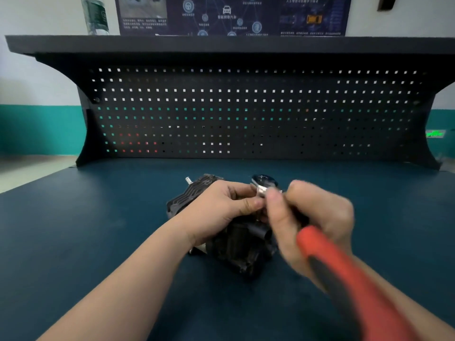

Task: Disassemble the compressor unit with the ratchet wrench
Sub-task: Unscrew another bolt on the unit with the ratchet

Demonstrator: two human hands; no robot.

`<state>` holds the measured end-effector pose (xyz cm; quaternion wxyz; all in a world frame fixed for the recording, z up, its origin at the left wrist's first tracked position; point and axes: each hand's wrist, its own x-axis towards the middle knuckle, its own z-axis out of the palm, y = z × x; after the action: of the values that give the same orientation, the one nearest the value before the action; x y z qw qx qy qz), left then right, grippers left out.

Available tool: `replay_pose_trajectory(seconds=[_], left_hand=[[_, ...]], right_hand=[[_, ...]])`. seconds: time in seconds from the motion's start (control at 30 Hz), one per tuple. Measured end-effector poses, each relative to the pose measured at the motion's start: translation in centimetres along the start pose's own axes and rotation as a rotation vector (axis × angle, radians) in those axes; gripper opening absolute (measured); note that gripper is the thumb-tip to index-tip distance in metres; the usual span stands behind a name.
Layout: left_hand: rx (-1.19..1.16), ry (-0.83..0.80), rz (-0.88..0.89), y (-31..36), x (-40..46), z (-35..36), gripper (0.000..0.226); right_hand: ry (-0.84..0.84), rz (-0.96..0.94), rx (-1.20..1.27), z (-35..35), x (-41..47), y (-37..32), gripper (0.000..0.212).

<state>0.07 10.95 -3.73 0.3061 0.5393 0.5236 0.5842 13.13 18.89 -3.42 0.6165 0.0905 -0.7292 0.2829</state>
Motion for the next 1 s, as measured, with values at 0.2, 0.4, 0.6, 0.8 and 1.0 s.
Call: replay_pose_trajectory(seconds=[0.2,0.4,0.6,0.8,1.0], left_hand=[[-0.027,0.018,-0.026,0.0,0.1,0.0,0.014],[-0.037,0.036,-0.016,0.2,0.0,0.2,0.011],[-0.061,0.036,-0.038,0.2,0.1,0.3,0.012],[0.093,0.051,0.036,0.3,-0.5,0.3,0.012],[-0.008,0.052,-0.009,0.3,0.1,0.6,0.007]], right_hand=[[0.151,0.231,0.228,-0.4,-0.1,0.9,0.042],[0.333,0.725,0.907,-0.5,0.9,2.8,0.045],[0.375,0.892,0.911,-0.8,1.0,3.1,0.035],[-0.040,-0.193,-0.202,1.0,-0.3,-0.7,0.040],[0.172,0.450,0.519,-0.9,0.3,1.6,0.042]])
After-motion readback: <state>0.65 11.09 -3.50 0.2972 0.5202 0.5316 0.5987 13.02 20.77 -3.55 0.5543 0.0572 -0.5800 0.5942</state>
